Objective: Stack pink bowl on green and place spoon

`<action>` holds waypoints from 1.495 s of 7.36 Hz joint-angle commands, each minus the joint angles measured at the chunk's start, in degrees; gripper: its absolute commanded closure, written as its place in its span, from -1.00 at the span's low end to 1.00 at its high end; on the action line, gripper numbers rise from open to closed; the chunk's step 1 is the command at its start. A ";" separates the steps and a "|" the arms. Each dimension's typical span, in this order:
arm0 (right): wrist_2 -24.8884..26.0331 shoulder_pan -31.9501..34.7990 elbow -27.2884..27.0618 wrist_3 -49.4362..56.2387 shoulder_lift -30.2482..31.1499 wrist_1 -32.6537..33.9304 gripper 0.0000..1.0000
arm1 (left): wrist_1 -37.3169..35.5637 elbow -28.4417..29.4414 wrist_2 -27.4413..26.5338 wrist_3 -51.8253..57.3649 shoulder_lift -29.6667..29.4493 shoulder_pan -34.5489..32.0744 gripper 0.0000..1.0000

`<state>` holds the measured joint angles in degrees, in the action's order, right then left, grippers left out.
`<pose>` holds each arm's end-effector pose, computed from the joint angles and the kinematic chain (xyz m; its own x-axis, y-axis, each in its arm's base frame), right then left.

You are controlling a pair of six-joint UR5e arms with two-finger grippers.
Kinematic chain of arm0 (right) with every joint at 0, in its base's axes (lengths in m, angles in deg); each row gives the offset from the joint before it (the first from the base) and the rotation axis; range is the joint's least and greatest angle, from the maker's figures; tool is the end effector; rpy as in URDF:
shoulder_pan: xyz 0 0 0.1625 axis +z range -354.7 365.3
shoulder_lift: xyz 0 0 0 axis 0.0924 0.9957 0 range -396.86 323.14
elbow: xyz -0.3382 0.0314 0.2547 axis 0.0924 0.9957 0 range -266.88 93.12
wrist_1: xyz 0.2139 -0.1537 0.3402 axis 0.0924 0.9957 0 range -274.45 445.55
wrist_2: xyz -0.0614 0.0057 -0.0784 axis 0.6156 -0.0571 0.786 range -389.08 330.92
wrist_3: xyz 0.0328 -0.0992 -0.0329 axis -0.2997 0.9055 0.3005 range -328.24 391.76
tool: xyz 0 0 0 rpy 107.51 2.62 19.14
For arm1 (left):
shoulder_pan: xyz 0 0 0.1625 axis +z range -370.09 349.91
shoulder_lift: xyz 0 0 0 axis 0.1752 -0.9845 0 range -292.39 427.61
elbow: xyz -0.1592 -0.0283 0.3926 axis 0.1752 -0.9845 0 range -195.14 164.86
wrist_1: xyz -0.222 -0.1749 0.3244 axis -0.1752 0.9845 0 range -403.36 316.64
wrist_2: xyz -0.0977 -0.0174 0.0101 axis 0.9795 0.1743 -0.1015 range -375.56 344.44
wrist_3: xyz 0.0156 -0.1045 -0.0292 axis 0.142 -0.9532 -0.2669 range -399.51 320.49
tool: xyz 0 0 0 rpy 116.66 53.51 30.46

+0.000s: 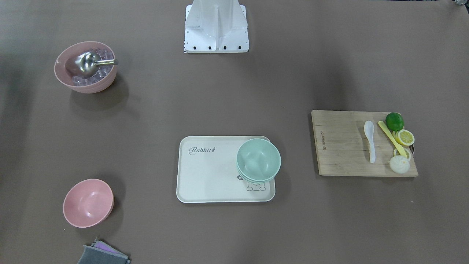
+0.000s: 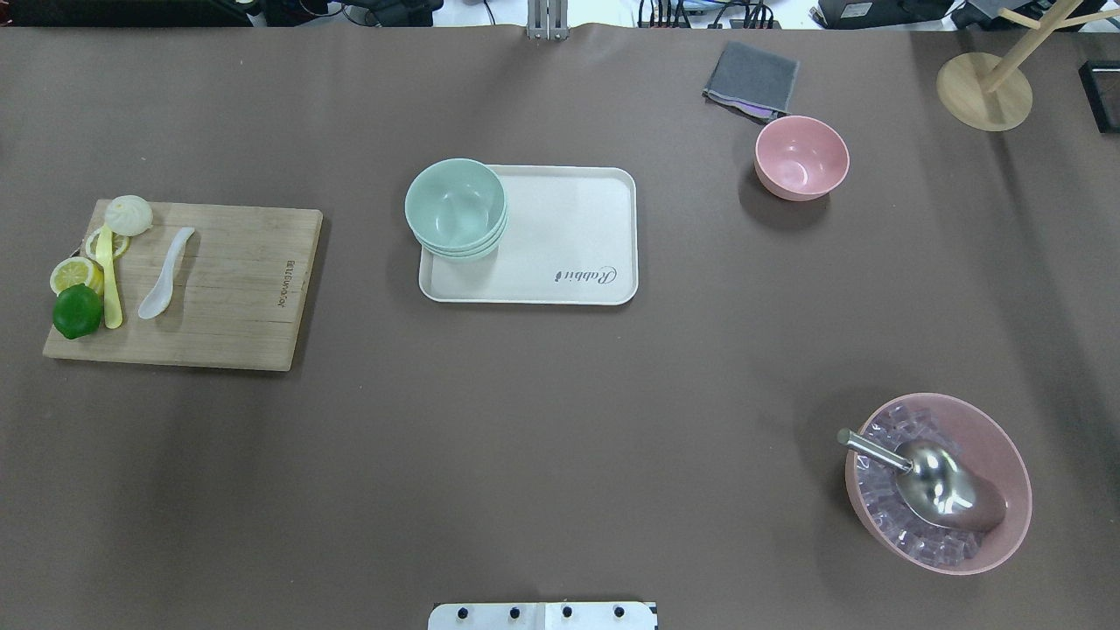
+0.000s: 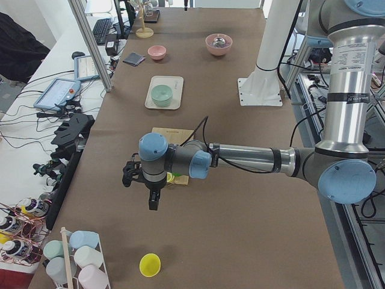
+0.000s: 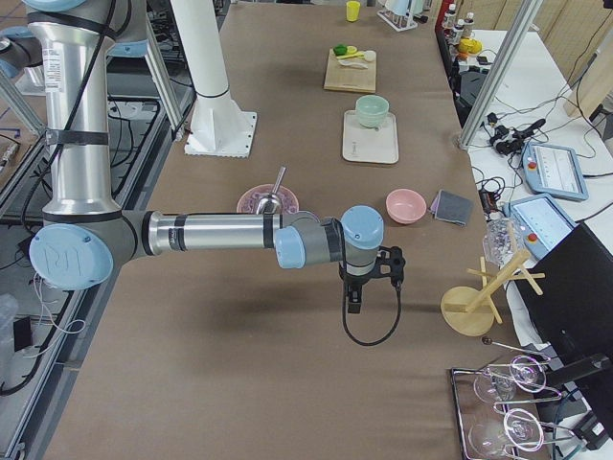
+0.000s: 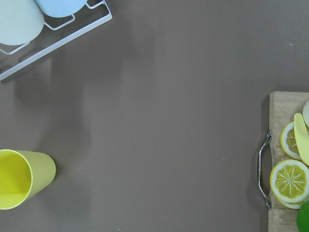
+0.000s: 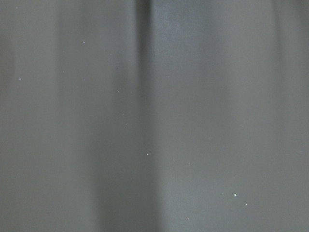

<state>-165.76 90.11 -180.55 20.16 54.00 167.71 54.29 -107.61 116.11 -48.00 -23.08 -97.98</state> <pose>0.0068 -0.5168 0.6223 0.6753 0.0048 0.7375 -0.0479 0.9982 0.0374 -0.0410 -0.5288 0.6263 0.7391 0.0055 -0.6736 0.0736 0.9933 0.0889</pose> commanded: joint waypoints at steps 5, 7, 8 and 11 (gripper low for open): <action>0.44 -1.31 0.50 -2.20 -1.83 -4.43 -1.00 | 4.71 -5.44 0.77 -0.20 -0.98 3.25 -0.97; 0.54 -4.02 1.81 -7.35 -4.53 -7.28 -1.00 | 5.01 -3.16 0.16 -0.12 -3.68 6.65 -0.97; 0.19 -6.13 4.52 -10.69 -8.47 -7.19 -1.00 | 4.84 -1.93 0.34 -0.12 -6.49 7.64 -0.97; 4.72 -14.21 7.09 -16.61 -15.00 -8.59 -1.00 | 5.36 1.15 0.51 -0.12 -10.38 10.80 -0.96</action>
<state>-164.10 79.59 -174.30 5.16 41.52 160.05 59.58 -107.23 116.60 -48.14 -32.38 -89.02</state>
